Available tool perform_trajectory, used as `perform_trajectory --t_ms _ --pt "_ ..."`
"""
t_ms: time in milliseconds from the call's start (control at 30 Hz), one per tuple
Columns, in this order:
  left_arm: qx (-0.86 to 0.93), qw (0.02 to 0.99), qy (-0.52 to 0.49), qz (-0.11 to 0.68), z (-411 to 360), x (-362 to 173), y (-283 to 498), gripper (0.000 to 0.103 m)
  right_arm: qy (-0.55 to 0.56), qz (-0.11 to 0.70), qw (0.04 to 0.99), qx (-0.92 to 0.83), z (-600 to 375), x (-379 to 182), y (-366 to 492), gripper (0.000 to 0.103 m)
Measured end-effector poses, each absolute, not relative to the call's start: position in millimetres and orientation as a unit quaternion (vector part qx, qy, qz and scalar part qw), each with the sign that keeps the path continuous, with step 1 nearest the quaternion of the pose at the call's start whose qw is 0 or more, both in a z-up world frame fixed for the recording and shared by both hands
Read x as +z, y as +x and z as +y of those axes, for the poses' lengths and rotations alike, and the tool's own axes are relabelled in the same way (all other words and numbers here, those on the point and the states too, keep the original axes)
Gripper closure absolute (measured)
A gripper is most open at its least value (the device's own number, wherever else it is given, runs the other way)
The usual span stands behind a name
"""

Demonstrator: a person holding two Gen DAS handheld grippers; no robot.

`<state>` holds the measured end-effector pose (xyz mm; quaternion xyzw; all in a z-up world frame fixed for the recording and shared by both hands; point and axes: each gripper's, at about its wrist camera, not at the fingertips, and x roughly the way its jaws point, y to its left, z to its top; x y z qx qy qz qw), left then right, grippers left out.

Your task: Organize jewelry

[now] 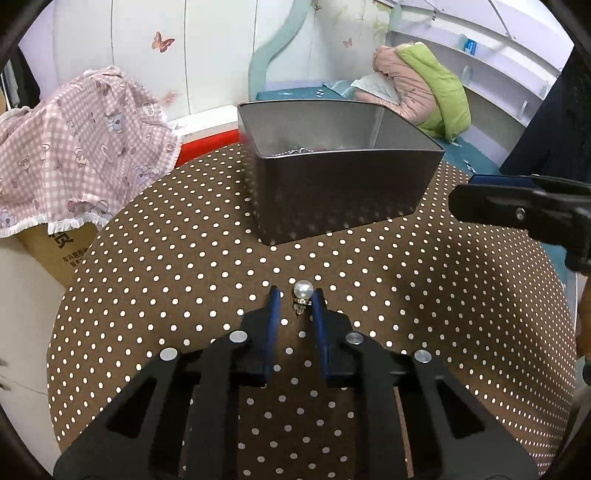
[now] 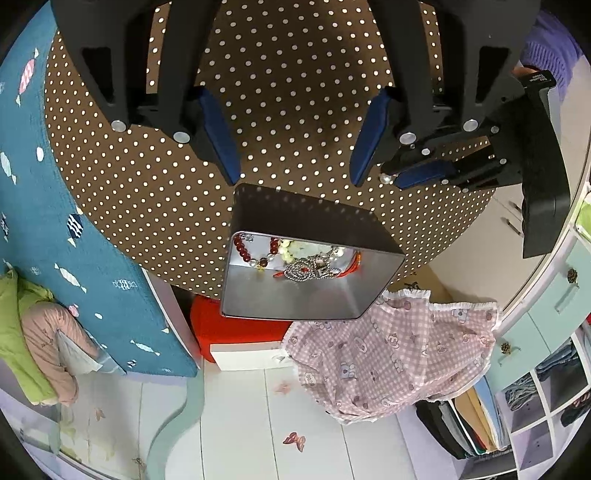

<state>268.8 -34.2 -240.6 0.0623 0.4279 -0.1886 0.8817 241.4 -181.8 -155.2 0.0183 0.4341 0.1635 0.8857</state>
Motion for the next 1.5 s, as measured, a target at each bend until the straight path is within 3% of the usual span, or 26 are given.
perform_trajectory --t_ms 133,300,567,800,967,1033,1100,1500 --pt "-0.188 0.884 0.069 0.423 -34.1 -239.8 268.3 0.096 0.024 0.431 0.888 0.161 -187.2 -152.6 244.0 0.044" --pt "-0.196 0.883 0.039 0.424 -23.2 -229.1 269.2 0.096 0.028 0.425 0.892 0.153 -194.3 -147.4 248.4 0.044" --pt "-0.213 0.912 0.016 0.351 -10.4 -162.7 255.4 0.096 0.039 0.421 0.897 0.132 -203.3 -141.9 266.9 0.044" --pt "-0.199 0.922 0.008 0.332 -23.2 -128.4 291.8 0.096 0.044 0.441 0.89 0.107 -199.3 -151.0 296.6 0.045" --pt "-0.197 0.914 0.007 0.354 -42.8 -132.9 322.2 0.096 0.045 0.455 0.884 0.094 -199.4 -158.0 313.5 0.069" --pt "-0.194 0.912 0.015 0.361 -50.2 -139.1 332.2 0.096 0.045 0.462 0.881 0.095 -198.5 -160.2 316.8 0.088" --pt "-0.188 0.909 0.023 0.371 -58.8 -146.1 340.8 0.096 0.032 0.465 0.88 0.091 -196.0 -162.4 318.4 0.092" --pt "-0.155 0.904 0.049 0.397 -79.7 -179.4 360.4 0.095 0.008 0.466 0.881 0.083 -189.3 -161.6 316.9 0.093"
